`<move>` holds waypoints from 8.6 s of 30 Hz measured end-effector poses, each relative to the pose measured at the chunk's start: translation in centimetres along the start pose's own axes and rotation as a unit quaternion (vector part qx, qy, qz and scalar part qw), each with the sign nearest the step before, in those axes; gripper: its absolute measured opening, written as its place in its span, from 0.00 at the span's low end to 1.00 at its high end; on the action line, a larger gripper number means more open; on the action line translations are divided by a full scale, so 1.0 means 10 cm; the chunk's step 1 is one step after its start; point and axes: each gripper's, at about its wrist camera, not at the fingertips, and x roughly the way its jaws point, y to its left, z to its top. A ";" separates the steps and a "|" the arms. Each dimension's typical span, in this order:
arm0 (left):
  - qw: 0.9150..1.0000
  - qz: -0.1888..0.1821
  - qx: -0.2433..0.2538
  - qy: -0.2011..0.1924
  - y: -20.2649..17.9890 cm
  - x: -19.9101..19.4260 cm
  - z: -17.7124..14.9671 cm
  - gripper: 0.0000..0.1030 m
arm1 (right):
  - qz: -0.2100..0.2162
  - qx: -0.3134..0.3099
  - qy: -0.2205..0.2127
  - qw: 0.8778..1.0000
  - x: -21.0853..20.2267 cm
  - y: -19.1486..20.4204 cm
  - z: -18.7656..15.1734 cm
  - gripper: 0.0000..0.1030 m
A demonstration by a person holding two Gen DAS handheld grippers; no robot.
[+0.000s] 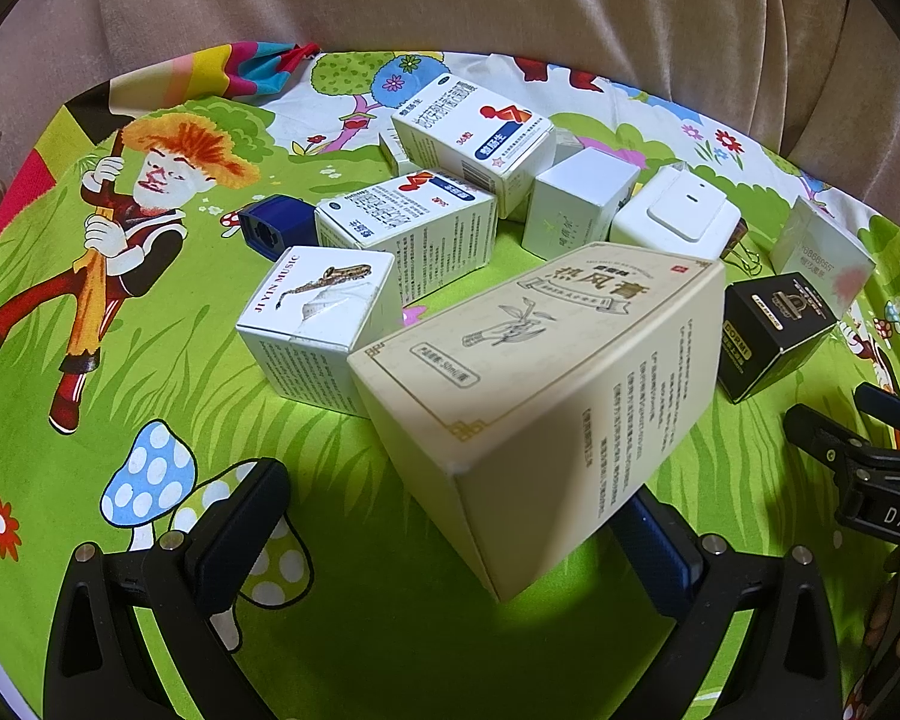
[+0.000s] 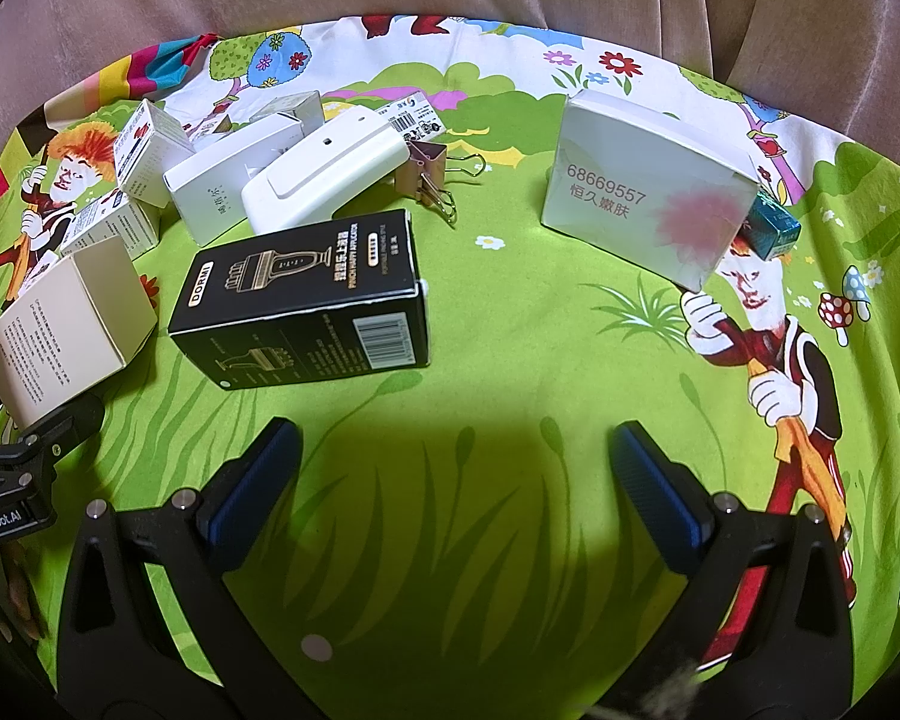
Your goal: Organize rigid objects
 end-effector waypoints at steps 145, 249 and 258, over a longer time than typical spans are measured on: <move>0.967 0.109 -0.173 -0.150 1.89 -2.51 -2.17 0.51 | 0.300 -0.325 -0.159 0.882 -2.60 2.70 -0.93 0.42; 0.995 -0.062 0.079 -0.006 -0.12 0.14 0.16 0.79 | 0.052 -0.128 -0.023 0.990 0.16 -0.59 0.61 0.44; 0.996 -0.070 0.039 -0.046 -0.07 -0.12 -0.01 0.43 | 0.054 -0.040 -0.099 0.993 -0.56 -0.46 -0.03 0.36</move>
